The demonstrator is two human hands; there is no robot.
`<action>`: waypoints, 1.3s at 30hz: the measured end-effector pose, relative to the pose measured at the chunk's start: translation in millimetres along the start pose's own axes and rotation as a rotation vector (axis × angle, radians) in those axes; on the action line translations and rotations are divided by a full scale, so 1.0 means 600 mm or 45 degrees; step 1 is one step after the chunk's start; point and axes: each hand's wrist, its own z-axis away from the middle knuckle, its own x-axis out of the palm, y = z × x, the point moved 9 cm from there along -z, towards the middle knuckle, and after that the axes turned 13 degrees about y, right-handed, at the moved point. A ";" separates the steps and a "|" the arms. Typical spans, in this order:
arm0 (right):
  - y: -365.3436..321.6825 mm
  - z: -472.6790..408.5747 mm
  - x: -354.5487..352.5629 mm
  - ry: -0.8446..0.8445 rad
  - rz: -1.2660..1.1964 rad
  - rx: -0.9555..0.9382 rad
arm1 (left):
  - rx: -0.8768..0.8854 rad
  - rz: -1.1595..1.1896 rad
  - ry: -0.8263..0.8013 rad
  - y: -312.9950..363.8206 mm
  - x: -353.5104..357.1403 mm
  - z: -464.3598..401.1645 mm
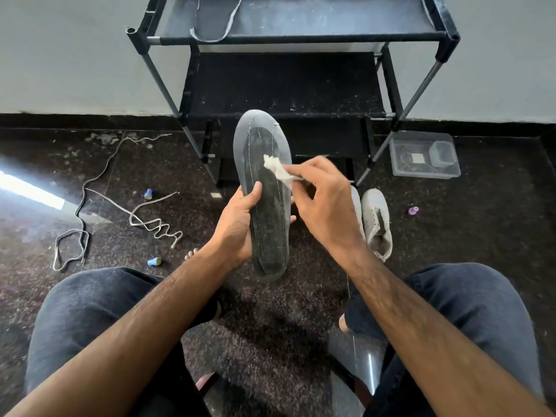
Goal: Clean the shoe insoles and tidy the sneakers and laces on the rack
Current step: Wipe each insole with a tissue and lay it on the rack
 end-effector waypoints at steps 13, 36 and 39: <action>-0.007 0.050 0.061 -0.642 0.167 -0.239 | 0.099 -0.110 0.035 0.014 -0.019 -0.010; -0.032 0.038 0.034 -0.647 -0.241 0.032 | 0.187 -0.102 0.033 0.030 -0.012 -0.015; -0.022 0.005 0.005 -0.268 -0.030 -0.042 | 0.120 -0.083 -0.011 0.013 0.001 -0.003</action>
